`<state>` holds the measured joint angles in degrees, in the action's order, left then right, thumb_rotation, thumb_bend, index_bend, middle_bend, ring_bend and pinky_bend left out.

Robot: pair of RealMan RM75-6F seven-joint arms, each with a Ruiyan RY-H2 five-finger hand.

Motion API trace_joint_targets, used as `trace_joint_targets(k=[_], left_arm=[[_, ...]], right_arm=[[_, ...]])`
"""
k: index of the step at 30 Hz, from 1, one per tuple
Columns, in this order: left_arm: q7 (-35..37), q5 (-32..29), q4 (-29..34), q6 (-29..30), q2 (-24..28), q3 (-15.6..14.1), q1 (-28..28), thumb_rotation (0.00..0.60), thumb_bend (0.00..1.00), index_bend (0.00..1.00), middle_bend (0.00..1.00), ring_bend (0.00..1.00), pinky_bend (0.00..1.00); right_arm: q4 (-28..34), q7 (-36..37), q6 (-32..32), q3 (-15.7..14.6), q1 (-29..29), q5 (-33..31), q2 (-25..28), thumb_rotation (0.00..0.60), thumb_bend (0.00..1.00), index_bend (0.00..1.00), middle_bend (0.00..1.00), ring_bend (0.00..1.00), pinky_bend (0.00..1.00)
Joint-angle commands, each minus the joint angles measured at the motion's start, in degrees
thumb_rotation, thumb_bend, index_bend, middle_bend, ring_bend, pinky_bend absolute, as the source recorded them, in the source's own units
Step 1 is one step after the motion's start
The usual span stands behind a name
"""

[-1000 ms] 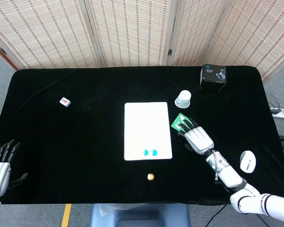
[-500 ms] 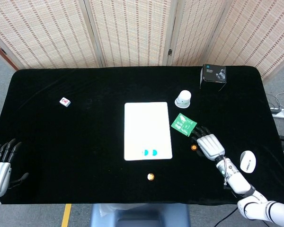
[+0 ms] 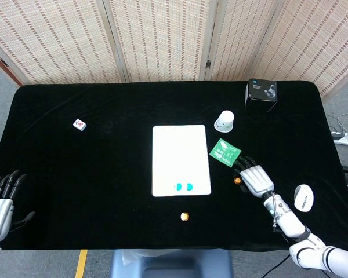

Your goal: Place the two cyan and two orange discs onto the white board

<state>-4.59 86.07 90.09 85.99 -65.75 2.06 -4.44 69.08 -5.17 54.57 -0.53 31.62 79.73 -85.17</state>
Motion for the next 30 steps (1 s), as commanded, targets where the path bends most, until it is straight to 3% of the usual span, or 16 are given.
trace_joint_targets(k=[1, 11, 20, 23, 30], left_arm=[[0.08, -0.04, -0.09, -0.03, -0.06, -0.03, 0.02, 0.600, 0.23, 0.05, 0.02, 0.01, 0.00], [0.42, -0.09, -0.45, 0.00, -0.18, -0.04, 0.08, 0.600, 0.22, 0.05, 0.02, 0.01, 0.00], [0.46, -0.02, -0.45, 0.01, -0.21, -0.03, 0.05, 0.600, 0.22, 0.05, 0.02, 0.01, 0.00], [0.41, 0.12, -0.20, 0.14, -0.04, 0.05, -0.01, 0.600, 0.22, 0.05, 0.02, 0.01, 0.00], [0.26, 0.50, 0.29, 0.56, 0.20, 0.03, 0.07, 0.600, 0.22, 0.05, 0.02, 0.01, 0.00]], right_arm=[[-0.33, -0.10, -0.24, 0.18, 0.04, -0.01, -0.19, 0.600, 0.44, 0.39, 0.18, 0.03, 0.00], [-1.46, -0.33, -1.03, 0.90, 0.16, -0.21, -1.08, 0.600, 0.44, 0.48, 0.21, 0.03, 0.00], [-0.90, -0.33, -0.52, 1.38, 0.09, 0.20, -0.75, 0.600, 0.44, 0.51, 0.22, 0.03, 0.00], [2.90, -0.33, 0.75, 2.36, 0.98, 1.68, 1.41, 0.600, 0.44, 0.51, 0.22, 0.03, 0.00], [9.63, -3.47, -2.77, 6.27, 6.05, 0.89, 2.88, 0.600, 0.44, 0.51, 0.22, 0.03, 0.00]])
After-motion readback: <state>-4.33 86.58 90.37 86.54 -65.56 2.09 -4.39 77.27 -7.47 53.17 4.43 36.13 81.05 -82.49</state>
